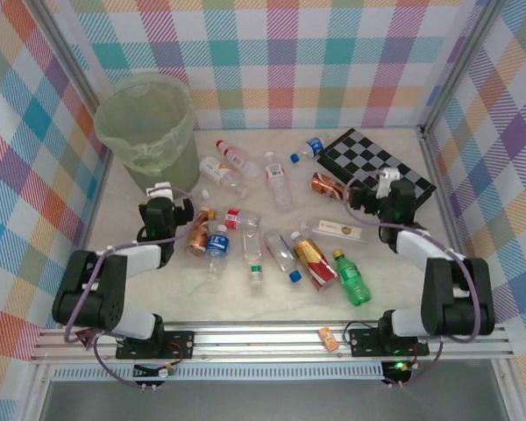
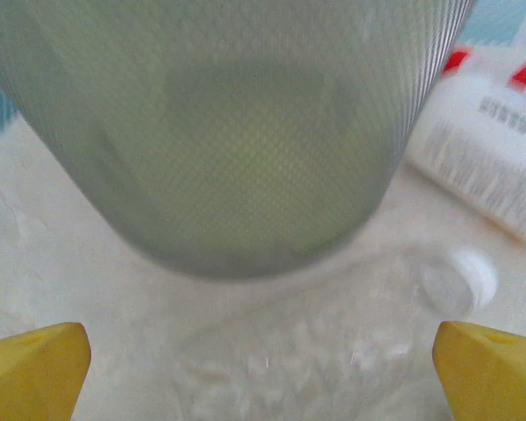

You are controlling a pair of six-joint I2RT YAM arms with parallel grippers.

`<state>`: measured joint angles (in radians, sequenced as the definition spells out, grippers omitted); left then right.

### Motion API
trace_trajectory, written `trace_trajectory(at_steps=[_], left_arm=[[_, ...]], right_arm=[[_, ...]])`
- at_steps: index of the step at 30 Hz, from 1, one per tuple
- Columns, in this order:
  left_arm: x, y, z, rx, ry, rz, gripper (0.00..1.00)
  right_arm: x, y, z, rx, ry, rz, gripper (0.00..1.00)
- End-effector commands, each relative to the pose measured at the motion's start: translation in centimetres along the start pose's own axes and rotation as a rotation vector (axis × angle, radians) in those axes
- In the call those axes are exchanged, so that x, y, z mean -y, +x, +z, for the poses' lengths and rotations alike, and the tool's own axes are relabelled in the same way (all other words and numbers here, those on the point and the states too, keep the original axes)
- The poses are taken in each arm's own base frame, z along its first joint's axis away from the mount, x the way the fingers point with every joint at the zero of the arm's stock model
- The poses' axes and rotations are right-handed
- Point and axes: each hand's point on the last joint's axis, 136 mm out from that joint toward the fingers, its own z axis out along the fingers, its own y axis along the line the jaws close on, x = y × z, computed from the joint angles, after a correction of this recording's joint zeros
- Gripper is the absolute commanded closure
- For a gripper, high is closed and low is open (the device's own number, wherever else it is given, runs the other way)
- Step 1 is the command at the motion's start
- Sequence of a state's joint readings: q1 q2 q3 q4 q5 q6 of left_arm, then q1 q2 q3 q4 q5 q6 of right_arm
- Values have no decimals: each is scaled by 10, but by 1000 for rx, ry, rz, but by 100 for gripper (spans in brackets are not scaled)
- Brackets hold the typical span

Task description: Put the plastic bottles in the bin

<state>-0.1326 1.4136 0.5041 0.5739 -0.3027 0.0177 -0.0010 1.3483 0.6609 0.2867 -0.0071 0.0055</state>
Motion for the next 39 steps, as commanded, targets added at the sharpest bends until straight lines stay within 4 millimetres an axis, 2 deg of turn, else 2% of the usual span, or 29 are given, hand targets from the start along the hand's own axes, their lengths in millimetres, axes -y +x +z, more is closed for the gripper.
trace_trajectory(at_steps=[1, 3, 5, 6, 7, 11, 13, 18, 23, 28, 32, 35, 39], left_arm=[[3, -26, -22, -73, -16, -8, 0], [5, -34, -36, -134, -15, -70, 0], [11, -38, -52, -206, 14, -151, 0], [16, -37, -59, -242, 40, -187, 0], [26, -38, -66, -277, 91, -233, 1], [60, -26, -99, -432, 268, -363, 4], [72, -22, -116, -487, 336, -415, 4], [101, -22, -155, -580, 513, -548, 4], [108, -38, -184, -568, 576, -587, 2], [106, -43, -191, -535, 581, -592, 2], [108, -43, -189, -510, 598, -626, 5], [108, -53, -191, -468, 614, -645, 6], [103, -60, -192, -444, 597, -614, 6]], right_arm=[[-15, 1, -35, -222, -59, -39, 1], [-29, 2, -51, -328, -114, -89, 1], [-55, 13, -71, -483, -198, -268, 1], [-59, 15, -77, -521, -196, -349, 1], [-66, 16, -87, -557, -230, -422, 1], [-93, 19, -112, -581, -434, -527, 1], [-94, 31, -116, -637, -473, -585, 1], [-85, 67, -107, -850, -508, -637, 1], [-86, 98, -98, -955, -544, -611, 0], [-90, 120, -81, -1031, -583, -579, 1], [-80, 139, -61, -1081, -550, -601, 3], [-74, 141, -39, -1048, -502, -643, 4], [-78, 140, -27, -1019, -515, -641, 5]])
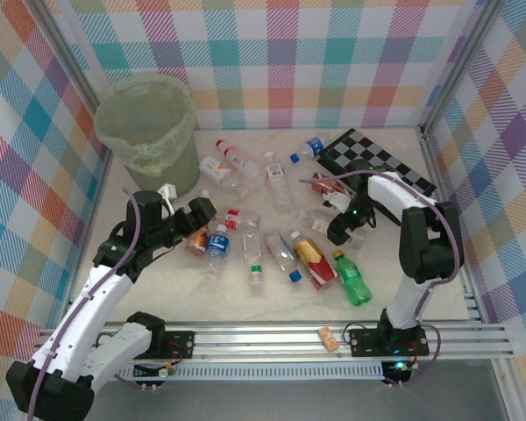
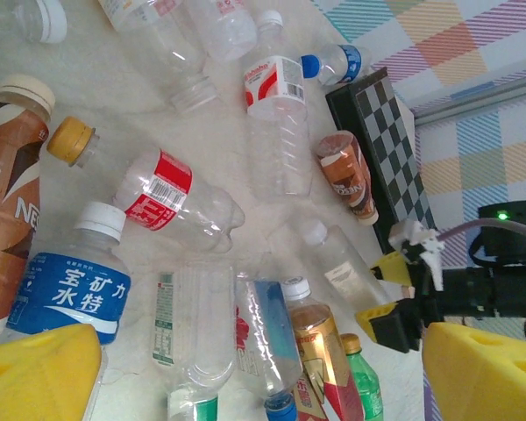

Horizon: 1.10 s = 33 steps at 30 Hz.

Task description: Put the plastic bottles in the bin

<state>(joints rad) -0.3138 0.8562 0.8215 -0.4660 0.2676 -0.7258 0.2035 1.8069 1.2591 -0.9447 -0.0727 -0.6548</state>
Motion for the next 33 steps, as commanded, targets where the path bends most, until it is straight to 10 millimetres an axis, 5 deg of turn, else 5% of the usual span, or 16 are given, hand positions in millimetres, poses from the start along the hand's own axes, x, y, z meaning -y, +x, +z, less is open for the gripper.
trace_trajectory(at_steps=[1, 6, 16, 26, 30, 33], left_arm=[[12, -8, -8, 38, 26, 22, 6], [12, -8, -3, 37, 41, 7, 6], [13, -9, 0, 38, 51, -7, 7], [35, -11, 4, 30, 155, -60, 5], [62, -18, 7, 59, 255, -57, 5], [88, -16, 17, 41, 342, -49, 4]], right_arm=[[2, -4, 11, -1, -8, -32, 5], [5, -6, 18, 2, -4, -45, 8], [12, -7, -3, 19, 64, -39, 34], [-1, -38, -85, 281, 126, 58, 48], [-15, -69, -112, 486, 65, 129, 54], [-45, -93, -129, 629, -29, 115, 58]])
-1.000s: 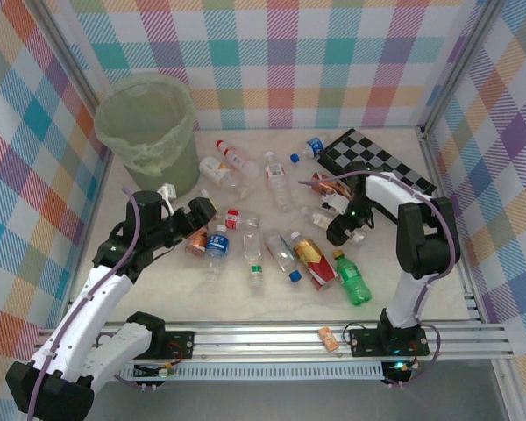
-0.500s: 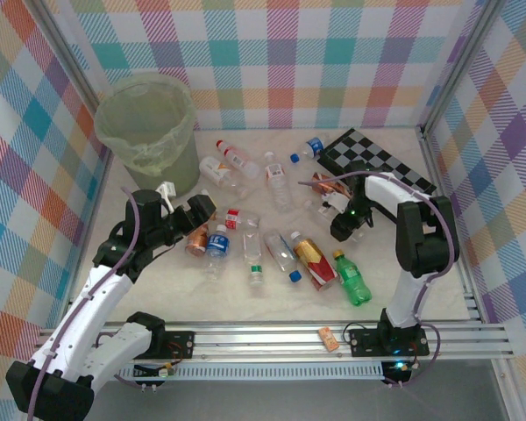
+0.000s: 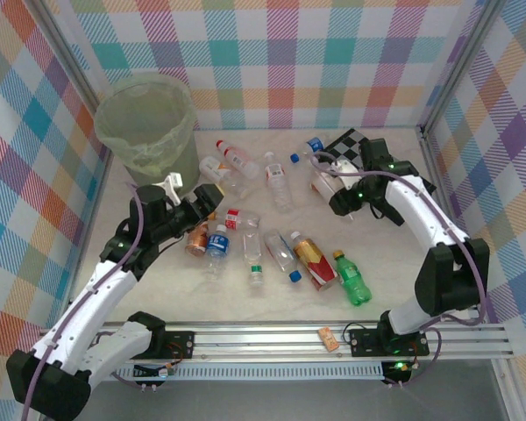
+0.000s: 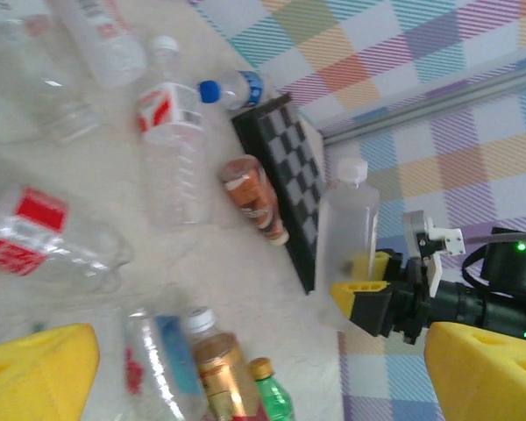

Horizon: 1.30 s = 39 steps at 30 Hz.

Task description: Put the plastic bottles in the bin

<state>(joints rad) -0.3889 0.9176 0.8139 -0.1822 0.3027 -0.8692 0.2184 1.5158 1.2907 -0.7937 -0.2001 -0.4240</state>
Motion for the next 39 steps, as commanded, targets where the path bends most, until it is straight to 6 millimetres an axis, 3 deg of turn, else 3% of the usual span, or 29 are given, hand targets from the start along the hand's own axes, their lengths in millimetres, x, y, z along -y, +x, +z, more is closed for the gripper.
trace_trajectory(at_steps=[1, 7, 12, 15, 19, 35, 39], left_arm=[[37, 2, 17, -15, 140, 10, 4], [76, 28, 51, -98, 216, 102, 0], [107, 42, 73, -105, 317, 136, 0], [107, 46, 87, -104, 304, 136, 0], [96, 41, 100, -70, 254, 116, 4], [93, 39, 132, -73, 234, 94, 39], [97, 35, 134, -75, 235, 101, 48]], right_arm=[[-46, -41, -9, 198, -172, 43, 58], [-105, -62, -25, 339, -358, 38, 60], [-130, -62, -21, 323, -409, 41, 60], [-146, -58, -19, 315, -469, 33, 59], [-155, -59, -24, 344, -506, 23, 59], [-165, -57, -18, 326, -554, 9, 59], [-167, -61, -23, 337, -567, 7, 46]])
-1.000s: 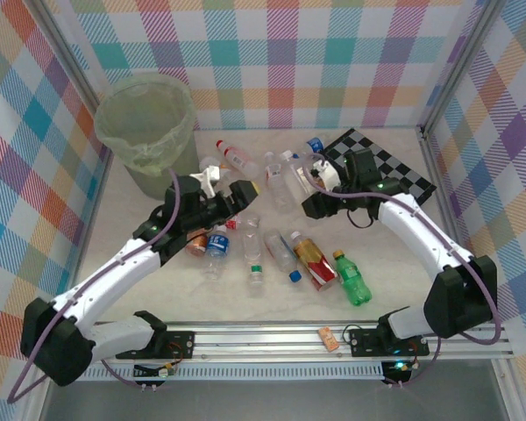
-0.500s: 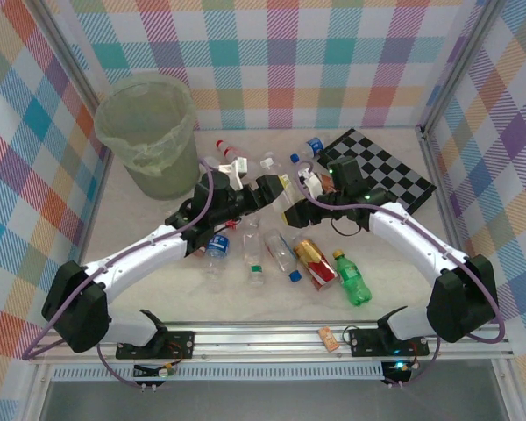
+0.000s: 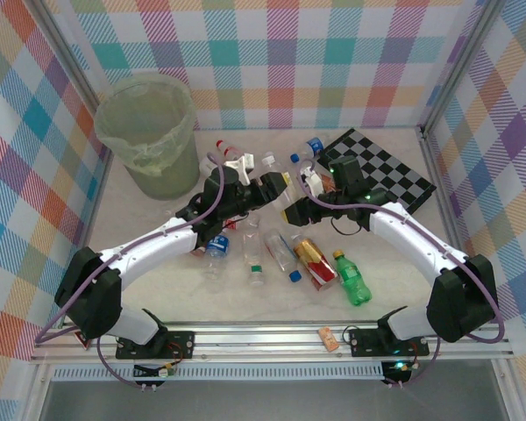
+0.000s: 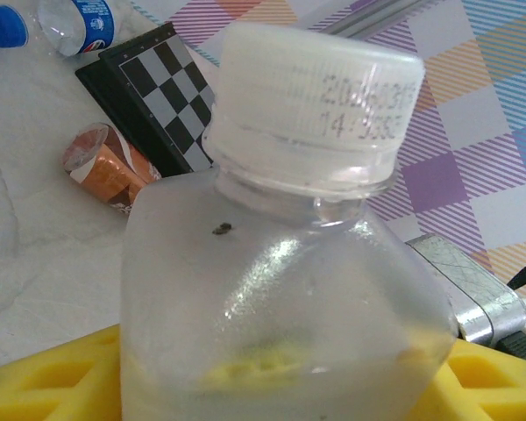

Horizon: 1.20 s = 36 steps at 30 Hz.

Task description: Put the plastic bottles in the bin

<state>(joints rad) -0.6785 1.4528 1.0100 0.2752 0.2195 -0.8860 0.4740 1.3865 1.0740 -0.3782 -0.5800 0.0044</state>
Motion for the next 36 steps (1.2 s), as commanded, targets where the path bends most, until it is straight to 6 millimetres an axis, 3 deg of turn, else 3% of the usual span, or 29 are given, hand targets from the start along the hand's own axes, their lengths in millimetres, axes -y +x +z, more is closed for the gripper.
trace_trajectory(at_steps=[1, 6, 7, 12, 14, 17, 22, 25, 29, 33, 36], left_arm=[[23, -21, 2, 41, 50, 14, 49], [28, -38, -2, 54, 45, 37, 53], [29, -44, -4, 62, 41, 51, 54], [36, -84, -22, 108, -6, 149, 56], [49, -108, -34, 154, 19, 182, 57], [61, -152, -61, 248, -6, 241, 57], [61, -232, -126, 517, -104, 308, 57], [61, -271, -170, 667, -158, 362, 60], [37, -312, -220, 802, -340, 384, 68], [16, -342, -255, 890, -460, 398, 72], [-12, -359, -260, 878, -561, 398, 75]], right_arm=[[-25, -14, -5, 40, -96, -72, 40], [-24, -22, -18, 52, -25, -92, 10], [-19, -26, -24, 68, 27, -87, 1], [13, -56, -90, 282, 396, 21, 1], [19, -54, -112, 312, 466, 74, 1], [27, -41, -128, 312, 533, 133, 1], [27, -10, -125, 231, 521, 269, 1], [21, 7, -116, 162, 476, 352, 1], [21, 27, -108, 89, 455, 422, 1], [19, 36, -106, 59, 445, 442, 1], [19, 40, -105, 37, 447, 455, 1]])
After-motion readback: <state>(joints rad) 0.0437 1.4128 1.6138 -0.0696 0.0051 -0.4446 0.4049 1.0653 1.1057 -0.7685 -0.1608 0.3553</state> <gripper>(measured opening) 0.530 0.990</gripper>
